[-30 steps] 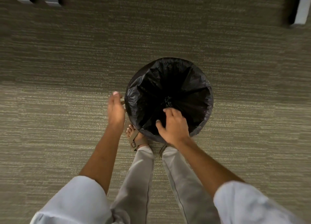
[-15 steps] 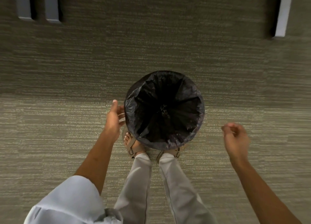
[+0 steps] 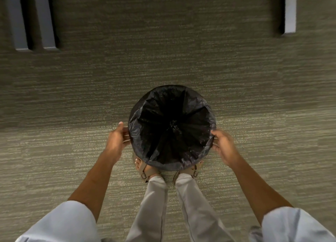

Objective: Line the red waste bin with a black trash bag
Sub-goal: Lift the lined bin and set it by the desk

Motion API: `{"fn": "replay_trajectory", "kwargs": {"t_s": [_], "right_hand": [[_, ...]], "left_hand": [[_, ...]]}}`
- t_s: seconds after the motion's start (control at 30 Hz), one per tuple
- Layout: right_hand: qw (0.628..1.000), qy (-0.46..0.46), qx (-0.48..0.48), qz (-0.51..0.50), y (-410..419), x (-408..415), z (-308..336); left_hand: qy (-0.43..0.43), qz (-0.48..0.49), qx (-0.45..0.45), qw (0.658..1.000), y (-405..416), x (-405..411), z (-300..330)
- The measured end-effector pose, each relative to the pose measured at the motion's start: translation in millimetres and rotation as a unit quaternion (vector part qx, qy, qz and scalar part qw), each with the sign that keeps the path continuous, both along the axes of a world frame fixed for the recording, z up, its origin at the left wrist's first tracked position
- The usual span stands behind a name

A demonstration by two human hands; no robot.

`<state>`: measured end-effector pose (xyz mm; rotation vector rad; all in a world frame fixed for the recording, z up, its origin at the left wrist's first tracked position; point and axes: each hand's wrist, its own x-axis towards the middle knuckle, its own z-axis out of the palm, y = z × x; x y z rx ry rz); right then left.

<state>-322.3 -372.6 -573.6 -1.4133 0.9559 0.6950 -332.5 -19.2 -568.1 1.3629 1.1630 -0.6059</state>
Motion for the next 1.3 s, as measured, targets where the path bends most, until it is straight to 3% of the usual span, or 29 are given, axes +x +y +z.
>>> {"fn": "replay_trajectory", "kwargs": {"t_s": [0.23,0.47,0.67,0.87,1.1,1.3], "right_hand": [[0.996,-0.023,0.006,0.083,-35.9,-4.3,11.2],[0.998,-0.008,0.012,0.061,-85.3,-14.8,35.7],[0.998,-0.034,-0.033,-0.043,-130.2,-16.9,49.6],[0.987,-0.036,-0.064,-0.14,-174.0,-2.0,60.5],[0.948,-0.082,-0.076,-0.298,-191.1,61.1,60.6],[0.913,-0.043,-0.059,-0.401,-171.2,132.2,45.9]], "left_hand": [[0.005,-0.016,-0.011,1.0,-25.8,14.3,10.3],[0.048,-0.014,-0.032,0.998,-70.5,46.8,28.7],[0.04,-0.039,-0.091,0.994,-123.6,90.5,43.1],[0.015,0.061,-0.173,0.983,-174.5,139.1,46.6],[-0.006,0.056,-0.122,0.991,-192.1,157.6,41.7],[0.005,0.012,-0.102,0.995,-171.4,145.9,41.5]]}}
